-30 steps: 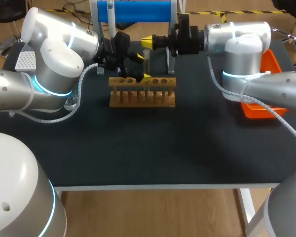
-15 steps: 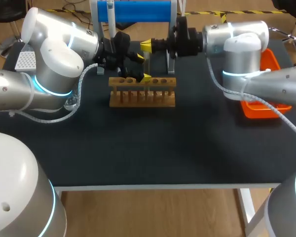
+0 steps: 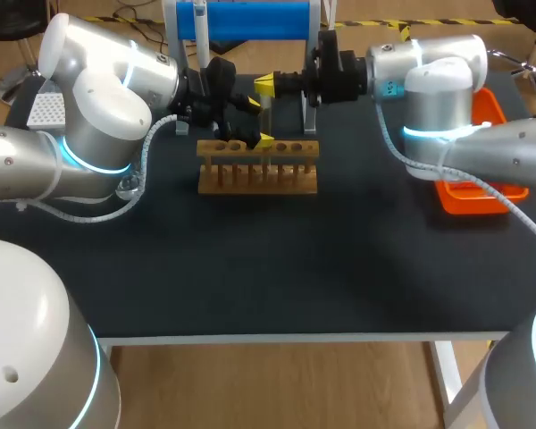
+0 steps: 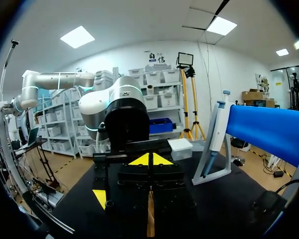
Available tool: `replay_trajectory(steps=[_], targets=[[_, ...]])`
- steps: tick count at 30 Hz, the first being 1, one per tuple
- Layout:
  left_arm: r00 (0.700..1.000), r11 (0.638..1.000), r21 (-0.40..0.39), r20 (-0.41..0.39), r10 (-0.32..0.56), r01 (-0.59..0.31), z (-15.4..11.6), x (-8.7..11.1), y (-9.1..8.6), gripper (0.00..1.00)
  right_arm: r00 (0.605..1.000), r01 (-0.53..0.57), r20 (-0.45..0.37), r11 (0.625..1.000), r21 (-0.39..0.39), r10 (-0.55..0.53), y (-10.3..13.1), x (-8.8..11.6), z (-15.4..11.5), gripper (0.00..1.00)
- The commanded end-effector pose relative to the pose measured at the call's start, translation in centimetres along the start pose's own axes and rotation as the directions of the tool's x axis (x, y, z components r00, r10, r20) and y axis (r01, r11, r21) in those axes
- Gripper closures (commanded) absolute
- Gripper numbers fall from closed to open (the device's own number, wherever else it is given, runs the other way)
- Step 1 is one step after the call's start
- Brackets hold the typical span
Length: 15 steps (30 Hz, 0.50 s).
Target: Invert the test tube, pick up the pipette, mount the tip to pipette, aspirate from beaker and dispense into the tube, eject the tip, return the pipette, and cap with the stopper.
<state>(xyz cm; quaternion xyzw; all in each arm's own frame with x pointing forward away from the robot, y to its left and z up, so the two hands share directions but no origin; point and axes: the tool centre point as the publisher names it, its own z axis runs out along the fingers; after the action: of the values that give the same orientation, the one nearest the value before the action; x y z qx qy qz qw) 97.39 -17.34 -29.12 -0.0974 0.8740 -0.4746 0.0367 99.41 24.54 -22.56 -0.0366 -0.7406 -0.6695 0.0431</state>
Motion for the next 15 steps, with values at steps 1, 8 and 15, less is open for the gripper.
replay_trajectory(steps=[1, 8, 15], targets=[[1.0, 1.0, -0.001, 0.0, -0.001, 0.001, 0.0, 0.0, 0.0, 0.0, 1.0, 0.011, 0.008, 1.0, -0.014, -0.011, -0.1, 0.0, 0.0, 1.0], [1.0, 1.0, -0.001, 0.0, -0.001, 0.001, 0.0, 0.0, 0.0, 0.0, 1.0, 0.028, 0.011, 0.998, -0.056, -0.027, 1.3, 0.1, -0.3, 1.0], [1.0, 1.0, -0.001, 0.0, -0.001, 0.001, 0.0, 0.0, 0.0, 0.0, 0.997, 0.08, 0.02, 0.996, -0.05, -0.079, 2.5, 0.4, -1.0, 0.62]])
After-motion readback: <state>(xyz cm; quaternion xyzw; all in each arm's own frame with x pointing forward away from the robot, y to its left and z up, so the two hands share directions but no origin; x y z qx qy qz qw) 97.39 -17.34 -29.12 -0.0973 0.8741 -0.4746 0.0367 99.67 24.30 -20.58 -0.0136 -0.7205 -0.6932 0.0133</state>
